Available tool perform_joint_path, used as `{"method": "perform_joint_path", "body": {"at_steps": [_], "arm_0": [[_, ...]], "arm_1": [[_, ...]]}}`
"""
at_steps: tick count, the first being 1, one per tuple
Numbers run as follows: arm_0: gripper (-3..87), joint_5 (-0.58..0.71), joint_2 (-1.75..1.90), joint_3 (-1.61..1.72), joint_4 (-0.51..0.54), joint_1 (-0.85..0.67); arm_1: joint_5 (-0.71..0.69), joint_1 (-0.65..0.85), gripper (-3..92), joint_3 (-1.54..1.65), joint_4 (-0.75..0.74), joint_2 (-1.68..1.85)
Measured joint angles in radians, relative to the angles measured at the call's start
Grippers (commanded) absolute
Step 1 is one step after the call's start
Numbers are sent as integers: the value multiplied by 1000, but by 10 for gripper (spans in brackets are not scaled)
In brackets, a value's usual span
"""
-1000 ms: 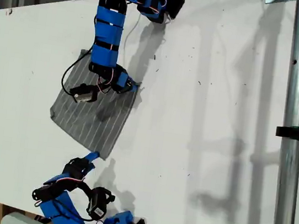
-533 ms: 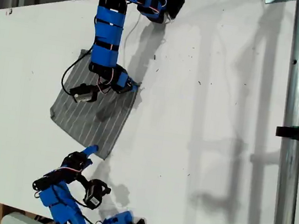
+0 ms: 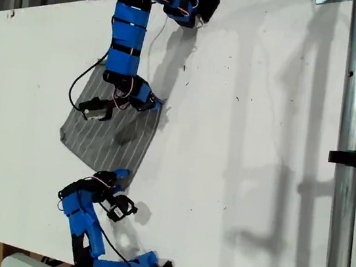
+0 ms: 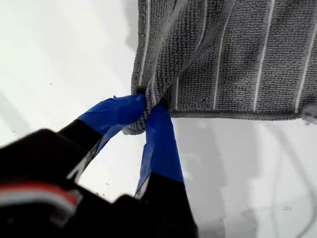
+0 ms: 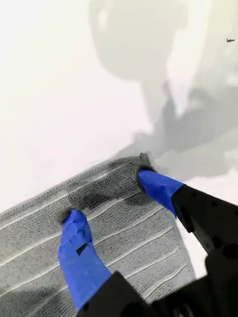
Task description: Grasp corners of a towel and fold twice.
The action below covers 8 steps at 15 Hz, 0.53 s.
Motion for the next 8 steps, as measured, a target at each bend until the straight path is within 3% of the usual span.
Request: {"method": "perform_joint_path", "body": {"at_steps": [6,8], "arm_0": [[173,15,-186,-176,38,-51],[-27,-3,-247,-275,77,-63]], "arm_1": [[5,0,-3,34,-2,87],[6,0,-3,46,0,120]]}}
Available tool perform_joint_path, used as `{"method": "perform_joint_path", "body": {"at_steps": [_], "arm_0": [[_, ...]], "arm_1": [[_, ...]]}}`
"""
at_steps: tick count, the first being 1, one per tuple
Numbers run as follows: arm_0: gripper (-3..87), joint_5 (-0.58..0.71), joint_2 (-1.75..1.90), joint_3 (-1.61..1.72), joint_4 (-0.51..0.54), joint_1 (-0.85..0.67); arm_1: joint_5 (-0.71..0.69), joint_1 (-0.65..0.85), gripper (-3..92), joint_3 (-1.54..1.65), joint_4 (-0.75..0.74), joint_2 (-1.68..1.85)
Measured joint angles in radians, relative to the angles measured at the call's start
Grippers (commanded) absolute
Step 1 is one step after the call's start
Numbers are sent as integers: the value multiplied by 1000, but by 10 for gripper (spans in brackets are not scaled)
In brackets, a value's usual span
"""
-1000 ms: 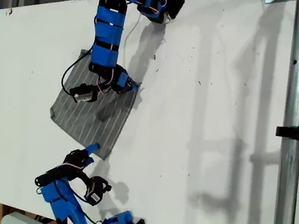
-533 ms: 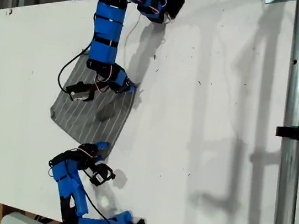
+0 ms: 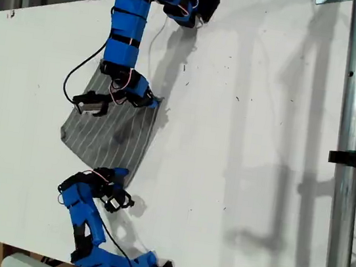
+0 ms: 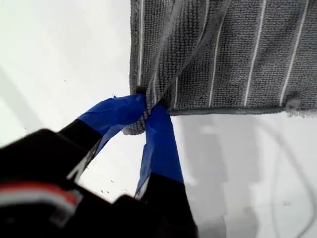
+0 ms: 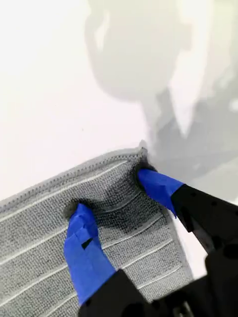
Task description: Grasp corners of a towel and fold twice.
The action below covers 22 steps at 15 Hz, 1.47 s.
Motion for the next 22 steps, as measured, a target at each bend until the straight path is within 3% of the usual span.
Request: {"method": "perform_joint_path", "body": {"at_steps": [8,13,17,19,22], "arm_0": [[-27,-149,146,14,112,106],[-28,-327,485,110,120,423],[-28,-617,683,247,135,673],[-28,-707,845,380,140,704],[-28,-680,936,494,135,652]], "arm_1": [[43,-66,-3,5,-43,14],[184,-304,-3,-20,-103,-44],[255,-451,-3,-187,-114,-55],[276,-476,-3,-198,-95,-48],[305,-422,-3,-72,-25,97]]}}
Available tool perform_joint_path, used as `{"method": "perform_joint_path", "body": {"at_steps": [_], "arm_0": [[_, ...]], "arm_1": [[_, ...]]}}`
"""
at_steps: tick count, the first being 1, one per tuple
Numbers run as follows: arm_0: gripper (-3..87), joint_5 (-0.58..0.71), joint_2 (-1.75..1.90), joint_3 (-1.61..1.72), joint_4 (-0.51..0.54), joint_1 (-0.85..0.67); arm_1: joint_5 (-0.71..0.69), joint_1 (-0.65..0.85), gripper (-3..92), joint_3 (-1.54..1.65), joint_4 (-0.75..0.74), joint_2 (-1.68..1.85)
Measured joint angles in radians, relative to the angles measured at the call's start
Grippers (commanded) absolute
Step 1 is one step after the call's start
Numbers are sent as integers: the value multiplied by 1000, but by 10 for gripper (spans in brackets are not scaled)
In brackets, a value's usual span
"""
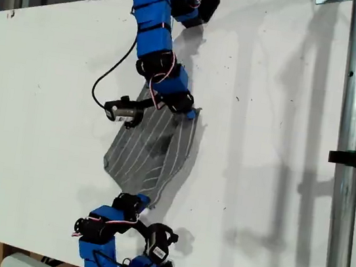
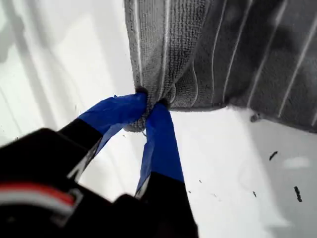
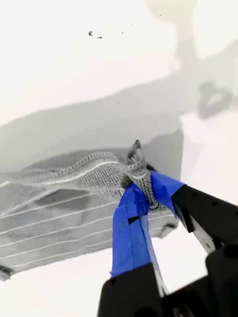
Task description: Grasp corners of a towel and fold twice.
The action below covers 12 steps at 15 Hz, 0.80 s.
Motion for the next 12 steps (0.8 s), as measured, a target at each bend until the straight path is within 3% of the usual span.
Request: {"method": "perform_joint_path", "body": {"at_steps": [4,8,12], "arm_0": [[-28,166,-81,-3,-44,-176],[-28,439,-382,-314,-51,-383],[-27,598,-569,-592,-92,-551]], "arm_1": [[-17,152,-3,206,32,179],[-166,388,-3,290,38,284],[-341,594,-3,291,77,356]]}}
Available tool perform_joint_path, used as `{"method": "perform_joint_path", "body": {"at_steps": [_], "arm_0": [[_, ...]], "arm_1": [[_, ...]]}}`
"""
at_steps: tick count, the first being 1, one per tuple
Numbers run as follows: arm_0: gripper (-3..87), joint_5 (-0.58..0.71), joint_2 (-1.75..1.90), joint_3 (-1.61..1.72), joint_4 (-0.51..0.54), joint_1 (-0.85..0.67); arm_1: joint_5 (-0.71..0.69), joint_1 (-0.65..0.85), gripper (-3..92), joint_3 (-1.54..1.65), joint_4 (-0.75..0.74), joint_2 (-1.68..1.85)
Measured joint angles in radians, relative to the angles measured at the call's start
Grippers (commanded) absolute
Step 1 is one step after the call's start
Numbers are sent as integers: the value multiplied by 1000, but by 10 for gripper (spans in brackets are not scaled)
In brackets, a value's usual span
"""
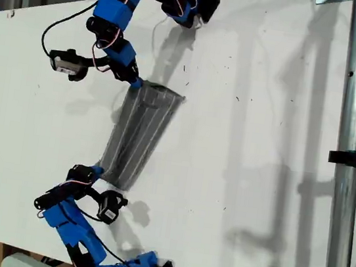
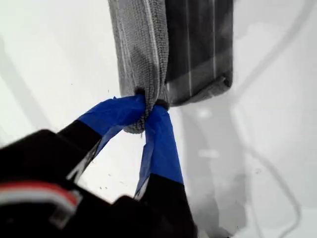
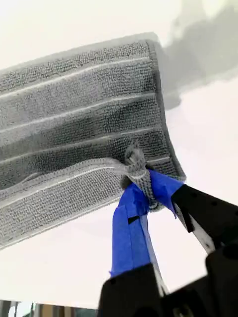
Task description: Grasp corners of a towel and fold twice.
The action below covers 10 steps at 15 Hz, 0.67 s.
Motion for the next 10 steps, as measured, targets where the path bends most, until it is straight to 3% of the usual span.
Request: {"method": "perform_joint_path", "body": {"at_steps": [5,10], "arm_0": [[-26,38,20,-6,-57,-25],[-23,-44,25,115,-37,-23]], "arm_1": [[-101,94,-3,15,-61,192],[71,-123,-3,265,-218,192]]}}
